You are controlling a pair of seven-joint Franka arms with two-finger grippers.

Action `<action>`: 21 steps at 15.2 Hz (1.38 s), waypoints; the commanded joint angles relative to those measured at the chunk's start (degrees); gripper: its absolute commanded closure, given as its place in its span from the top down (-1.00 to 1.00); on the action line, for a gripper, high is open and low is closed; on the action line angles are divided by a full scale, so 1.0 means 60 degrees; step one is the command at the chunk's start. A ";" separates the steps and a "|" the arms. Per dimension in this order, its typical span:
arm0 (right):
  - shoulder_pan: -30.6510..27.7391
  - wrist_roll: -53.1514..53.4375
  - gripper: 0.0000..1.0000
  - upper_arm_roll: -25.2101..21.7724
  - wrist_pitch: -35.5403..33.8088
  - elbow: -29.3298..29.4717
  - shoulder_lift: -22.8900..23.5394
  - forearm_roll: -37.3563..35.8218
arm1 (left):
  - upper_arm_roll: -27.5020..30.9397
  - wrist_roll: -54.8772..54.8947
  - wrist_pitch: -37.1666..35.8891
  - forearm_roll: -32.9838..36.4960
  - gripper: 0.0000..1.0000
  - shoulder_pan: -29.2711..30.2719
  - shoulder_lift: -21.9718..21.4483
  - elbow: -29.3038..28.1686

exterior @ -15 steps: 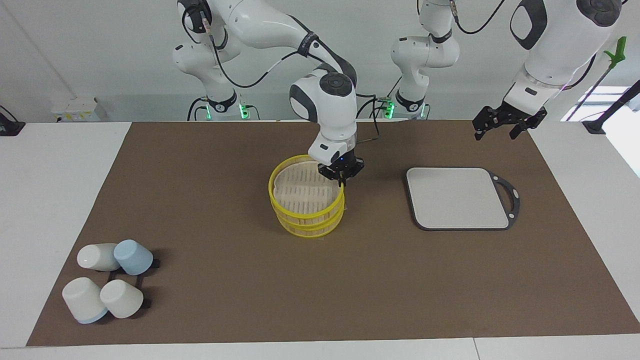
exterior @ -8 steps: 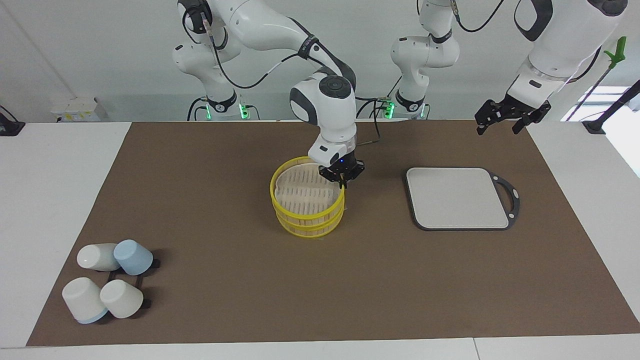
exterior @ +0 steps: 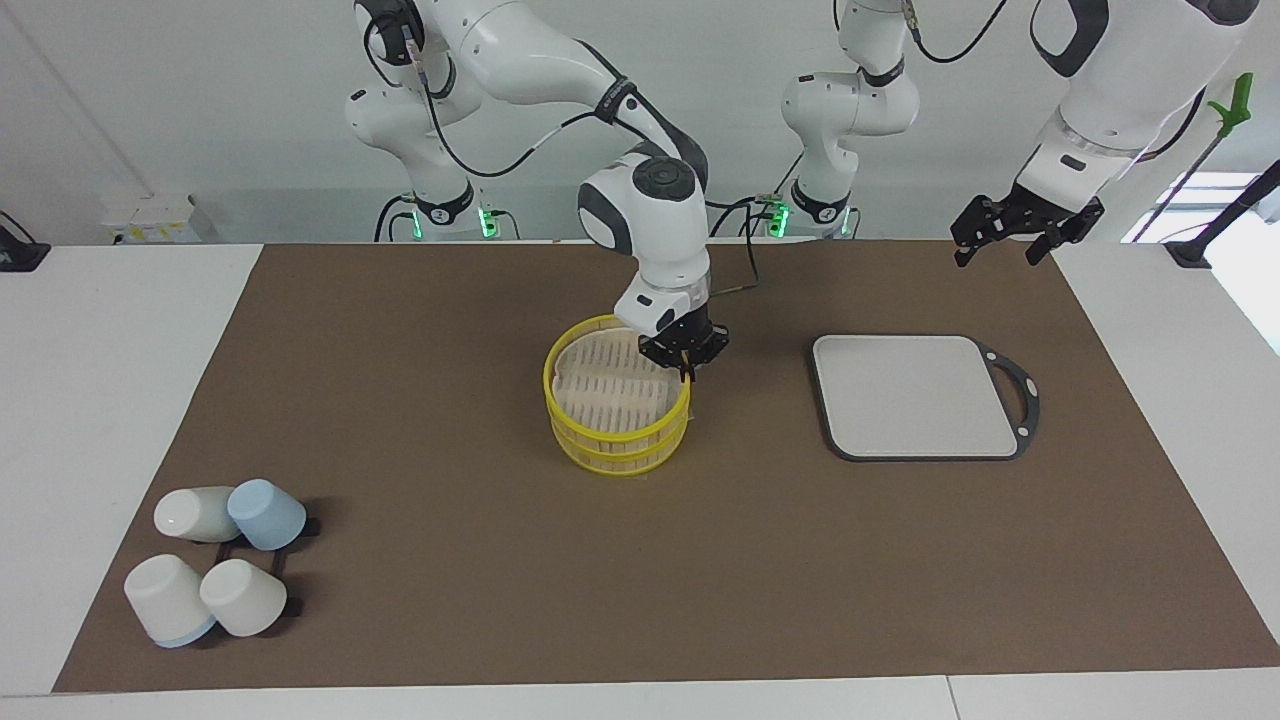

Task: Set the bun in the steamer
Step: 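Release the lid on the steamer and draw the right gripper back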

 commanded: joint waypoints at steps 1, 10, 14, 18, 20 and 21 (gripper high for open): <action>0.0017 0.0390 -1.00 0.0008 0.0180 -0.0603 -0.0200 0.0030 | -0.0064 0.0166 -0.0162 -0.0083 1.00 0.0115 0.0086 0.0193; -0.0391 0.0288 1.00 -0.0079 -0.1558 0.1502 -0.0215 -0.0057 | -0.0064 0.0166 -0.0133 -0.0083 1.00 0.0115 0.0057 0.0164; -0.2203 -0.1183 1.00 -0.0094 -0.3783 0.1594 -0.1486 -0.0175 | -0.0064 0.0166 -0.0148 -0.0083 1.00 0.0115 0.0057 0.0149; -0.4505 -0.4217 1.00 -0.0094 -0.6128 0.0877 -0.3083 -0.0101 | -0.0049 0.0137 -0.0075 -0.0506 1.00 0.0246 0.0042 0.0120; -0.4933 -0.4852 1.00 -0.0094 -0.6499 0.0074 -0.3975 -0.0116 | -0.0064 0.0136 -0.0074 -0.0522 1.00 0.0291 0.0042 0.0120; -0.4978 -0.4869 1.00 -0.0094 -0.6528 -0.0032 -0.4067 -0.0116 | -0.0064 0.0136 -0.0074 -0.0522 1.00 0.0291 0.0042 0.0120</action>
